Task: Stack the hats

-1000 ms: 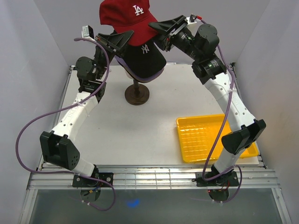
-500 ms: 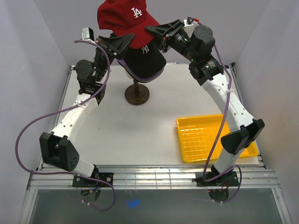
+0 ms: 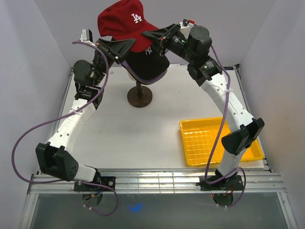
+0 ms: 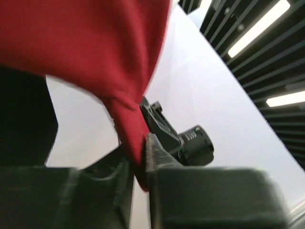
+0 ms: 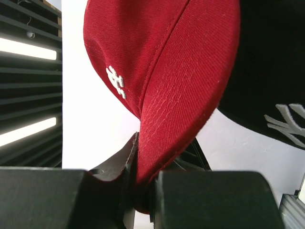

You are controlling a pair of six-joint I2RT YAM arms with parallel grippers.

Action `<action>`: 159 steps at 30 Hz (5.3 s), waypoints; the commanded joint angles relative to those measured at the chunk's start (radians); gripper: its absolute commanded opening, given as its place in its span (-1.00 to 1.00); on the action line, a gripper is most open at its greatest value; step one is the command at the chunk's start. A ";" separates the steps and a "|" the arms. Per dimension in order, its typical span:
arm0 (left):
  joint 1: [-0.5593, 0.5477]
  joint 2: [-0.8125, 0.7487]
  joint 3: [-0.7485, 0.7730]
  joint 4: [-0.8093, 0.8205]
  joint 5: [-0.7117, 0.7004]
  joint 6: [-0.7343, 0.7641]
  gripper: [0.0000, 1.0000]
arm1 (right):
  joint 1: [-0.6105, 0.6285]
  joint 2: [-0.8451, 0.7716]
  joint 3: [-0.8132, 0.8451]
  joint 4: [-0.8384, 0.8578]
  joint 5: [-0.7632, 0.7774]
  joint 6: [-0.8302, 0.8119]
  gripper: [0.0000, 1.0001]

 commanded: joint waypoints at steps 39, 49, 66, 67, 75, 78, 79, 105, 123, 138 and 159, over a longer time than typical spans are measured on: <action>0.116 -0.268 0.392 -0.828 -0.009 0.388 0.04 | -0.077 -0.098 -0.216 0.400 -0.097 0.123 -0.84; 0.117 -0.219 0.378 -0.828 0.008 0.393 0.04 | -0.094 -0.155 -0.388 0.513 -0.135 0.164 -0.84; 0.143 -0.069 0.480 -0.843 0.017 0.410 0.04 | -0.114 -0.202 -0.598 0.601 -0.163 0.207 -0.84; 0.149 -0.055 0.497 -0.848 0.021 0.408 0.04 | -0.115 -0.204 -0.601 0.599 -0.164 0.201 -0.84; 0.220 0.091 0.646 -0.775 0.084 0.332 0.04 | -0.121 -0.210 -0.662 0.590 -0.181 0.186 -0.84; 0.226 0.164 0.701 -0.719 0.095 0.315 0.04 | -0.121 -0.198 -0.666 0.589 -0.198 0.178 -0.84; 0.228 0.178 0.708 -0.707 0.092 0.315 0.04 | -0.121 -0.194 -0.667 0.590 -0.201 0.178 -0.84; 0.238 0.376 0.660 -0.646 0.051 0.361 -0.10 | -0.121 -0.170 -0.767 0.642 -0.210 0.174 -0.84; 0.229 0.375 0.617 -0.721 0.009 0.445 -0.79 | -0.124 -0.225 -0.751 0.532 -0.181 0.088 0.01; 0.229 0.364 0.599 -0.727 0.001 0.454 -1.00 | -0.144 -0.319 -0.762 0.293 -0.132 -0.060 -0.60; 0.231 0.350 0.602 -0.745 -0.014 0.459 -1.00 | -0.146 -0.253 -0.748 0.121 -0.094 -0.169 -0.84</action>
